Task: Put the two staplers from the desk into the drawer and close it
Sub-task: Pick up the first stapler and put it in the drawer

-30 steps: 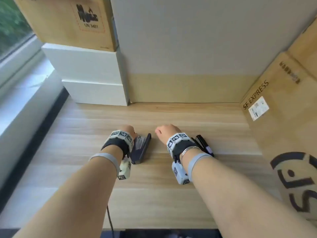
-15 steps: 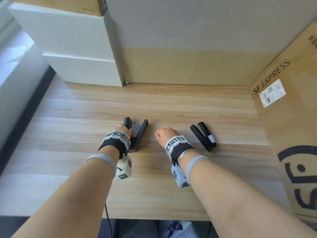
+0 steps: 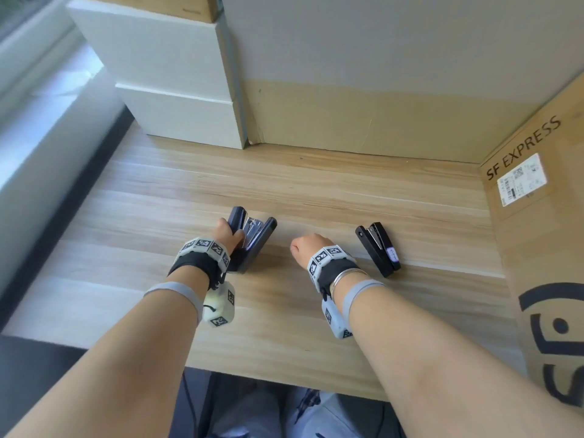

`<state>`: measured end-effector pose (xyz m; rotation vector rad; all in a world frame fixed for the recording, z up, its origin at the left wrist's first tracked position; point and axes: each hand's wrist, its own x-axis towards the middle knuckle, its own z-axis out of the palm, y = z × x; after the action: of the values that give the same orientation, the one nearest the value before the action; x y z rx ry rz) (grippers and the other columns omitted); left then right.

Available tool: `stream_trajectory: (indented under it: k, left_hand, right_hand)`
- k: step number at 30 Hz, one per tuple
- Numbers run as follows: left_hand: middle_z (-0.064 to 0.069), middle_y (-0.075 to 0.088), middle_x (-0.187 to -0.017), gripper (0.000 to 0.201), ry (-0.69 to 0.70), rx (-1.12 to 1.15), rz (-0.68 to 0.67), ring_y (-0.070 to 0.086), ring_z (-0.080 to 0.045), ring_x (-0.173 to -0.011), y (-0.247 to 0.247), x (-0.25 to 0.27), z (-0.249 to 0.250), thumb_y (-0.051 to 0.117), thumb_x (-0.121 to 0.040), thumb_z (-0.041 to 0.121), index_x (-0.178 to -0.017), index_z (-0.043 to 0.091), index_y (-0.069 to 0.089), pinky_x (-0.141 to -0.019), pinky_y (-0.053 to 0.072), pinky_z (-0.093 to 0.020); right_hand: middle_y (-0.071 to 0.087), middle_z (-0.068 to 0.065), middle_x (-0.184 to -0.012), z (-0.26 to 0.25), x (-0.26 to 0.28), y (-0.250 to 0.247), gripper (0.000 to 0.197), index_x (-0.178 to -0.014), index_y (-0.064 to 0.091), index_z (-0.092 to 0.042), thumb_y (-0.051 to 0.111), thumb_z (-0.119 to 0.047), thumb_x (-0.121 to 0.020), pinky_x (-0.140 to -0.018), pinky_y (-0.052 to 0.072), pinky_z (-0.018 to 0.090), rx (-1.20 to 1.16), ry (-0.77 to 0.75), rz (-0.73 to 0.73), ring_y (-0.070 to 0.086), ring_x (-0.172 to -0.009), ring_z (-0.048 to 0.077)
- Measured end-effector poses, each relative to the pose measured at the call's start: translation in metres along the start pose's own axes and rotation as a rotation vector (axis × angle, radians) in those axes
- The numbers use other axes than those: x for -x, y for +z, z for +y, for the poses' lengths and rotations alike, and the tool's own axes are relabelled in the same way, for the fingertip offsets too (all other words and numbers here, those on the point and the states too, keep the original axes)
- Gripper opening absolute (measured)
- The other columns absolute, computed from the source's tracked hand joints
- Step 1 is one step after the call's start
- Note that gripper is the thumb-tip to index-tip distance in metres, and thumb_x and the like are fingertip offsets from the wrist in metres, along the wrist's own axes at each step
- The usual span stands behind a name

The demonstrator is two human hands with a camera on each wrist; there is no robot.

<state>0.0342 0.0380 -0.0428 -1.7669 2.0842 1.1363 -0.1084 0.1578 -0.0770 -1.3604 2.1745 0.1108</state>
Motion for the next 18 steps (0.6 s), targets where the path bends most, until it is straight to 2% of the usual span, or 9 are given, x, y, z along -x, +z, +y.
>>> stream_trajectory:
  k: [1,2,4,6,9,12,14,16,18]
  left_hand:
    - [-0.013,0.049,-0.081,0.025,0.005,0.002,0.002,0.047,-0.028,-0.087,-0.003,0.005,-0.005,0.049,-0.093,0.019,-0.098,0.003,0.029,-0.077,0.036,-0.038]
    - [-0.017,0.053,-0.09,0.027,0.015,0.005,0.006,0.049,-0.029,-0.089,-0.005,0.01,-0.01,0.051,-0.093,0.022,-0.101,0.003,0.032,-0.079,0.037,-0.038]
    - [-0.024,0.056,-0.117,0.039,0.042,0.004,0.014,0.057,-0.034,-0.103,-0.011,0.017,-0.022,0.055,-0.092,0.023,-0.118,-0.001,0.039,-0.087,0.041,-0.039]
    - [-0.023,0.056,-0.128,0.052,0.055,-0.005,0.017,0.057,-0.035,-0.115,-0.017,0.022,-0.037,0.058,-0.09,0.023,-0.129,-0.005,0.038,-0.094,0.043,-0.041]
    - [-0.023,0.057,-0.127,0.054,0.072,-0.002,0.033,0.058,-0.035,-0.114,-0.029,0.029,-0.062,0.061,-0.088,0.024,-0.129,-0.004,0.04,-0.094,0.044,-0.041]
    - [-0.023,0.058,-0.123,0.055,0.056,0.005,0.041,0.059,-0.035,-0.109,-0.046,0.04,-0.093,0.063,-0.086,0.024,-0.127,-0.004,0.041,-0.091,0.047,-0.041]
    - [-0.024,0.059,-0.119,0.055,0.043,0.004,0.025,0.061,-0.032,-0.098,-0.058,0.049,-0.118,0.067,-0.083,0.025,-0.124,-0.003,0.043,-0.086,0.052,-0.043]
    - [-0.019,0.06,-0.111,0.056,0.035,0.001,0.026,0.057,-0.027,-0.09,-0.069,0.061,-0.147,0.069,-0.08,0.025,-0.123,-0.001,0.044,-0.079,0.05,-0.037]
    - [-0.015,0.059,-0.107,0.057,0.03,0.011,0.03,0.055,-0.025,-0.09,-0.079,0.074,-0.177,0.071,-0.078,0.023,-0.125,0.002,0.045,-0.08,0.048,-0.035]
  right_hand:
    - [0.069,0.013,-0.102,-0.002,0.001,0.001,0.037,-0.105,0.066,-0.014,0.031,-0.02,-0.096,-0.074,0.05,0.035,0.002,-0.006,-0.008,0.065,-0.089,0.035]
    - [0.069,0.014,-0.102,-0.006,0.001,0.003,0.037,-0.105,0.066,-0.014,0.031,-0.019,-0.096,-0.074,0.049,0.034,0.001,-0.016,-0.014,0.065,-0.09,0.035]
    - [0.069,0.015,-0.104,-0.013,0.002,0.007,0.037,-0.106,0.066,-0.014,0.031,-0.019,-0.095,-0.073,0.047,0.034,0.006,-0.033,-0.019,0.065,-0.091,0.036]
    - [0.068,0.015,-0.107,-0.023,0.002,0.012,0.037,-0.107,0.066,-0.015,0.031,-0.02,-0.095,-0.075,0.047,0.035,0.018,-0.046,-0.02,0.065,-0.093,0.036]
    - [0.067,0.013,-0.113,-0.043,0.005,0.019,0.038,-0.111,0.065,-0.014,0.031,-0.019,-0.096,-0.078,0.047,0.035,0.042,-0.075,-0.039,0.063,-0.1,0.035]
    - [0.063,0.012,-0.124,-0.072,0.009,0.026,0.039,-0.119,0.062,-0.012,0.031,-0.017,-0.097,-0.092,0.048,0.039,0.072,-0.102,-0.058,0.057,-0.114,0.034]
    - [0.057,0.01,-0.13,-0.094,0.012,0.033,0.038,-0.123,0.06,-0.014,0.033,-0.018,-0.097,-0.101,0.043,0.041,0.081,-0.1,-0.028,0.049,-0.124,0.032]
    - [0.052,0.007,-0.136,-0.116,0.014,0.044,0.037,-0.127,0.058,-0.018,0.037,-0.019,-0.096,-0.106,0.037,0.04,0.068,-0.101,0.019,0.043,-0.129,0.03]
    - [0.048,0.004,-0.142,-0.139,0.018,0.057,0.039,-0.131,0.055,-0.022,0.039,-0.019,-0.096,-0.109,0.033,0.039,0.026,-0.111,0.057,0.04,-0.132,0.028]
